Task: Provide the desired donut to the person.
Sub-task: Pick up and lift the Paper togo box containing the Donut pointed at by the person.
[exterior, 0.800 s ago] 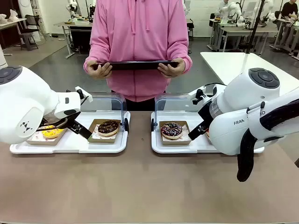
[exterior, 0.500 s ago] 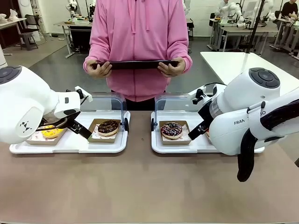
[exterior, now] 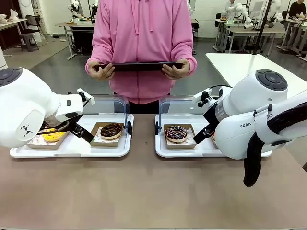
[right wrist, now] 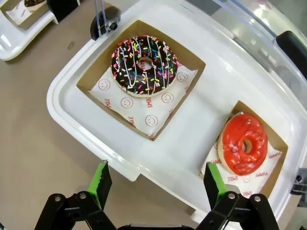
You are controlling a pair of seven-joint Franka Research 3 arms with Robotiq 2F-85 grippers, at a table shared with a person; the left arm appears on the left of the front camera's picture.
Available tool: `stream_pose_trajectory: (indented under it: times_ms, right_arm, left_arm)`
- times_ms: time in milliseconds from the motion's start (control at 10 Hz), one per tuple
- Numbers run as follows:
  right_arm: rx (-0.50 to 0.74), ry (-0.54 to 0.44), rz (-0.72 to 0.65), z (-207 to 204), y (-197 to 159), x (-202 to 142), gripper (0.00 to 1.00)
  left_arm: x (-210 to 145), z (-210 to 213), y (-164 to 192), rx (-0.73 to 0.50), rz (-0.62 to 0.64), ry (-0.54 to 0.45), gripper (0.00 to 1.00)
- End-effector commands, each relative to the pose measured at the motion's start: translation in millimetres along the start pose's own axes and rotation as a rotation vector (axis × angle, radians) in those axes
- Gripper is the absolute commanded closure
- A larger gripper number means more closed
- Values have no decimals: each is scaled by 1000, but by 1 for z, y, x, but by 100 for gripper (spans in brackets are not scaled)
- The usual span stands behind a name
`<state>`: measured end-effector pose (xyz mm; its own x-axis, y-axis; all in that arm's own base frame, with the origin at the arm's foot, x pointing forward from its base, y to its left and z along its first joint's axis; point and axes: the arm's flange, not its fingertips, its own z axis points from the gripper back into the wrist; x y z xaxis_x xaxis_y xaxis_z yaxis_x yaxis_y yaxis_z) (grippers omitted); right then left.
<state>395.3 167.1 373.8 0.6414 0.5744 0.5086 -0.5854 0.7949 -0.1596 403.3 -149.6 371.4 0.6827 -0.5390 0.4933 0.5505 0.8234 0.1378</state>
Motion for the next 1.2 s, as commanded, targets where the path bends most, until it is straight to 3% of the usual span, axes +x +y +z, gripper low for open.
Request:
stream_pose_trajectory:
  times_ms: [0, 900, 1100]
  right_arm:
    - [0, 0, 0, 0, 0, 0, 0]
    - [0, 0, 0, 0, 0, 0, 0]
    - [148, -56, 42, 56, -41, -6, 0]
  left_arm:
    - [0, 0, 0, 0, 0, 0, 0]
    - [0, 0, 0, 0, 0, 0, 0]
    - [-12, 39, 19, -98, -10, 6, 0]
